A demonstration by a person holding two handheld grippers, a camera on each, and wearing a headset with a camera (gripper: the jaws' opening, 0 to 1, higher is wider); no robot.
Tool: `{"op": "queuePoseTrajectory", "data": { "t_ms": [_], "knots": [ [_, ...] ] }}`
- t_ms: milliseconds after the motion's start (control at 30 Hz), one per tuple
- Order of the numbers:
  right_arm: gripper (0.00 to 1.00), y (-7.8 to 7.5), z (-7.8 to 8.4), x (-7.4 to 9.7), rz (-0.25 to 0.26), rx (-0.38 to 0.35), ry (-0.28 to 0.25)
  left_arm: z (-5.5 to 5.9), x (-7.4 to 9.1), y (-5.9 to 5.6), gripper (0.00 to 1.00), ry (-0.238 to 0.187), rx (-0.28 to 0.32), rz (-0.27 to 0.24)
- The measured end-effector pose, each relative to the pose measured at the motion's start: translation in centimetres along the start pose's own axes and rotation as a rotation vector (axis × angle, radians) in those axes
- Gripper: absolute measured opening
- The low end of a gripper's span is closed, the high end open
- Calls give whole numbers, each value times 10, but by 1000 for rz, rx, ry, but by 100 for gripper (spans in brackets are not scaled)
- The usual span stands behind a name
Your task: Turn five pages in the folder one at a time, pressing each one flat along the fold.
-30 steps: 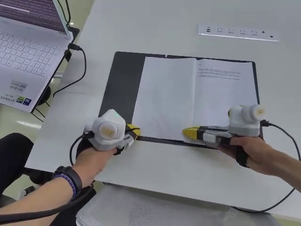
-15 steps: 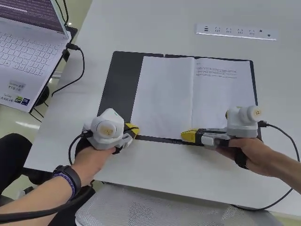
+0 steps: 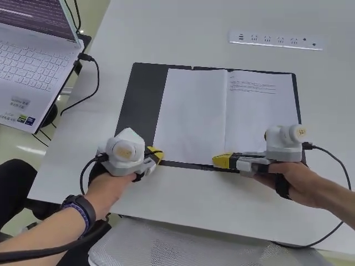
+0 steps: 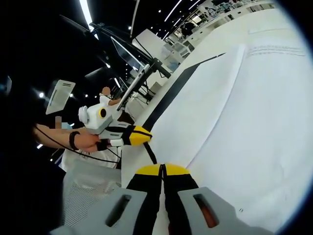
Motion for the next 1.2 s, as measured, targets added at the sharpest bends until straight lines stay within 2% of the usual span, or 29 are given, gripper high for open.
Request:
{"op": "queuePoseTrajectory", "data": {
  "t_ms": [133, 300, 367, 633, 800, 867, 1033, 1200],
  "knots": [
    [3, 2, 0, 5, 5, -17, -8, -2, 0, -2, 7, 12, 12, 26],
    [11, 6, -2, 14, 13, -40, -51, -4, 3, -7, 14, 29, 11, 45],
    [13, 8, -3, 18, 23, -34, -62, -6, 5, -8, 14, 25, 9, 48],
    [20, 4, -7, 38, 101, -2, -88, -20, 17, -7, 20, 0, -18, 42],
    [26, 2, -12, 51, 155, 36, -108, -28, 24, -11, 23, -12, -45, 47],
    [29, 0, -11, 58, 195, 62, -104, -31, 27, -12, 25, -19, -51, 49],
    [31, 4, -9, 73, 226, 79, -124, -36, 34, -17, 29, -19, -84, 53],
    [37, 10, -8, 89, 264, 118, -142, -42, 42, -22, 32, -32, -113, 58]
  ]
}}
Point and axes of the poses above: the centre of the closed fingertips' face, and the gripper's own axes: x roughly backward along the fingers, y roughly to its left, z roughly out of its underside, the point moved 5 cm from there along x, roughly backward along the fingers, and after that the axes turned 5 degrees about -x, right-handed, at the moved point
